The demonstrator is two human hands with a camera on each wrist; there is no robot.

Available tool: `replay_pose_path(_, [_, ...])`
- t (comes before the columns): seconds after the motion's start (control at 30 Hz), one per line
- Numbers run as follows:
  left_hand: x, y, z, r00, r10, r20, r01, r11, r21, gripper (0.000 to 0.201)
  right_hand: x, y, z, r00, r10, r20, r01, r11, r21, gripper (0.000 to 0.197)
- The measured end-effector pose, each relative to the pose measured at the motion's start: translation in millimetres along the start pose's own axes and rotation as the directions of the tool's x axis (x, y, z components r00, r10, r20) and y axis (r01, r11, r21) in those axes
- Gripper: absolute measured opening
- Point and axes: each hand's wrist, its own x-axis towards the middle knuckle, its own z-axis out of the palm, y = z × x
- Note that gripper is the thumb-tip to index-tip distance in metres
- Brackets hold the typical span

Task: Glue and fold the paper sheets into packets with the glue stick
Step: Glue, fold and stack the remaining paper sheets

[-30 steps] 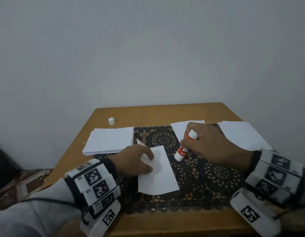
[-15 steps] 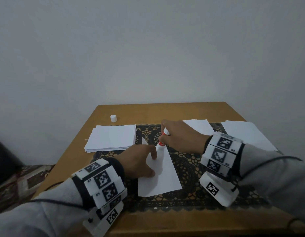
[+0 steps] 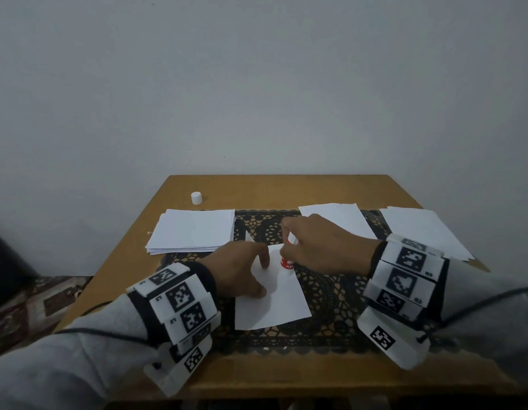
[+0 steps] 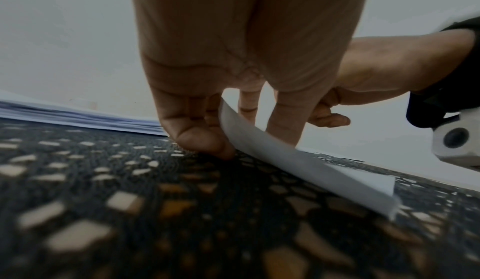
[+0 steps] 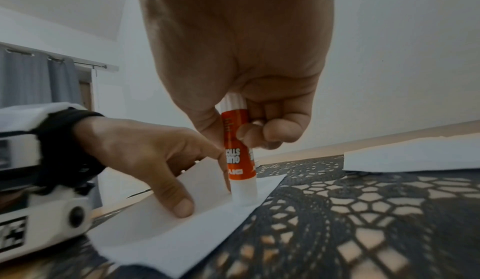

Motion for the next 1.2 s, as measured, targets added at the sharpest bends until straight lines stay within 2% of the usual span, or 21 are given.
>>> replay_pose_path(0.2, [3, -2, 2, 1.0, -0.002, -0.006, 0.002, 1.0, 0.006, 0.042, -29, -4, 1, 0.999, 0.005, 0.052, -0.007, 0.999, 0.043, 0.012])
replay_pose_path(0.33, [6, -4, 3, 0.998, 0.033, -0.056, -0.032, 0.999, 0.016, 0.034, -43, -5, 0, 0.998, 0.013, 0.061, -0.017, 0.998, 0.064, 0.012])
replay_pose_path(0.4, [6, -3, 2, 0.99, 0.076, -0.122, -0.076, 0.997, 0.011, 0.026, -47, -6, -1, 0.996, 0.021, 0.083, -0.026, 0.998, 0.062, 0.017])
replay_pose_path(0.5, [9, 0, -9, 0.939, 0.122, -0.322, -0.16, 0.983, -0.095, 0.013, -51, -8, -1, 0.994, 0.031, 0.104, -0.038, 0.997, 0.071, 0.015])
replay_pose_path(0.53, [11, 1, -15, 0.919, 0.118, -0.375, -0.189, 0.969, -0.159, 0.013, -52, -8, -1, 0.995, 0.027, 0.1, -0.035, 0.997, 0.075, 0.013])
replay_pose_path(0.6, [17, 2, -28, 0.902, 0.143, -0.408, -0.267, 0.927, -0.265, 0.019, -52, -8, -1, 0.993, 0.026, 0.112, -0.035, 0.996, 0.077, 0.01])
replay_pose_path(0.67, [20, 5, -41, 0.892, 0.255, -0.374, -0.365, 0.893, -0.262, 0.027, -53, -7, -1, 0.991, 0.031, 0.128, -0.041, 0.996, 0.075, 0.015])
replay_pose_path(0.73, [18, 9, -52, 0.901, 0.338, -0.271, -0.4, 0.89, -0.219, 0.033, -53, -5, -1, 0.992, 0.023, 0.126, -0.035, 0.995, 0.092, 0.016])
replay_pose_path(0.8, [14, 9, -60, 0.929, 0.358, -0.091, -0.369, 0.907, -0.204, 0.037, -53, 0, -4, 0.993, 0.017, 0.115, -0.03, 0.993, 0.114, 0.015])
replay_pose_path(0.87, [10, 5, -64, 0.936, 0.34, 0.092, -0.313, 0.923, -0.224, 0.04, -52, 9, -9, 0.996, 0.024, 0.088, -0.034, 0.993, 0.115, 0.013])
replay_pose_path(0.93, [4, 0, -63, 0.936, 0.297, 0.188, -0.253, 0.941, -0.227, 0.044, -49, 19, -17, 0.999, 0.036, 0.029, -0.039, 0.992, 0.124, 0.014])
replay_pose_path(1.0, [2, -2, -57, 0.948, 0.247, 0.202, -0.211, 0.961, -0.181, 0.044, -44, 30, -25, 0.997, 0.063, -0.046, -0.057, 0.989, 0.133, 0.017])
replay_pose_path(1.1, [4, -4, -43, 0.981, 0.173, 0.091, -0.16, 0.978, -0.135, 0.044, -37, 44, -32, 0.981, 0.12, -0.154, -0.094, 0.982, 0.164, 0.018])
replay_pose_path(1.2, [4, -5, -31, 0.992, 0.129, 0.014, -0.127, 0.988, -0.089, 0.04, -32, 51, -32, 0.959, 0.178, -0.219, -0.145, 0.977, 0.157, 0.016])
